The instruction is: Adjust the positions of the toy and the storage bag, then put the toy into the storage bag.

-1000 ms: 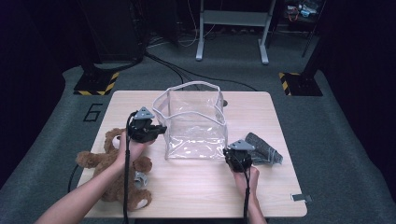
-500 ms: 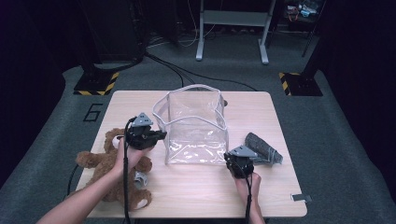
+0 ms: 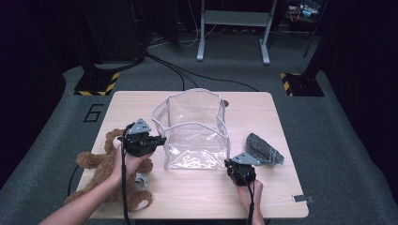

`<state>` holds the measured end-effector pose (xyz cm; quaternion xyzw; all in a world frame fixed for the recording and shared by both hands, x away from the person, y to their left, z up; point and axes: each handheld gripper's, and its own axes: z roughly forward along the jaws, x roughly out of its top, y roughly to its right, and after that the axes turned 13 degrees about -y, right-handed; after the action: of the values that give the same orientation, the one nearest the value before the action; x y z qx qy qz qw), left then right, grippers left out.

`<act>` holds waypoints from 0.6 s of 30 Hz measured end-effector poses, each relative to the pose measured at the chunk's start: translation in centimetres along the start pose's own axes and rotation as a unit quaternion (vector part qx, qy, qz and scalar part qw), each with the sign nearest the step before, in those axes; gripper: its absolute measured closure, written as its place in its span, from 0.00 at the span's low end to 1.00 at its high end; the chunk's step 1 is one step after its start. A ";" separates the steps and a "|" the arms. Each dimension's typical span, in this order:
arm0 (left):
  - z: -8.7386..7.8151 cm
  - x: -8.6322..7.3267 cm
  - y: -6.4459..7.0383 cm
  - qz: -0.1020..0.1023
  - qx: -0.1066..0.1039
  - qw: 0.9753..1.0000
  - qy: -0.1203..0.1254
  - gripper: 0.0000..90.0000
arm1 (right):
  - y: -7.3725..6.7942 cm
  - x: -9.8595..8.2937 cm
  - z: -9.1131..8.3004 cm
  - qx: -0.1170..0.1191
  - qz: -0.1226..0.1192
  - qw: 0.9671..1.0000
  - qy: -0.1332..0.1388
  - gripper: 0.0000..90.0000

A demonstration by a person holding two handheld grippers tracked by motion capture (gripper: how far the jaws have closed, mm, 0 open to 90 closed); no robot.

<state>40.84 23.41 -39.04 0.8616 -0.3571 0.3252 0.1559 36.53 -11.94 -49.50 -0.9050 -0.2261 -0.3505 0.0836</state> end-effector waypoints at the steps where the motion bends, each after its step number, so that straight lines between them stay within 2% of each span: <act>1: -0.1 0.0 0.0 0.000 0.006 1.000 0.000 0.76 | 0.1 -0.1 -0.1 0.007 -0.003 1.000 0.002 0.69; 2: -0.3 0.0 0.0 -0.002 0.012 1.000 0.000 0.65 | 0.2 -0.2 -0.2 0.006 0.000 1.000 0.005 0.58; 4: -1.0 -0.2 -0.2 -0.008 0.024 1.000 0.008 0.51 | 0.5 -0.4 -0.5 0.007 -0.001 1.000 -0.006 0.41; 6: -1.8 -0.4 -0.5 -0.018 0.040 0.999 0.017 0.40 | 1.1 -0.8 -0.7 0.009 0.008 1.000 -0.012 0.28; 9: -3.0 -1.0 -1.1 -0.037 0.057 0.997 0.031 0.29 | 2.1 -1.6 -1.2 0.012 0.020 1.000 -0.011 0.16; 14: -4.3 -2.2 -2.5 -0.077 0.083 0.993 0.037 0.18 | 3.4 -2.9 -1.6 0.006 0.043 0.999 -0.020 0.12; 16: -4.6 -2.6 -3.0 -0.091 0.091 0.991 0.035 0.17 | 3.8 -3.3 -1.6 -0.007 0.043 0.999 -0.027 0.09; 18: -4.9 -3.1 -3.5 -0.100 0.102 0.989 0.034 0.15 | 4.1 -3.7 -1.7 -0.009 0.045 0.998 -0.032 0.07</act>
<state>39.55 29.87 -37.64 0.8927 -0.2283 0.3724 0.1108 34.99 -17.37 -50.71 -0.9259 -0.1844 -0.3188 0.0842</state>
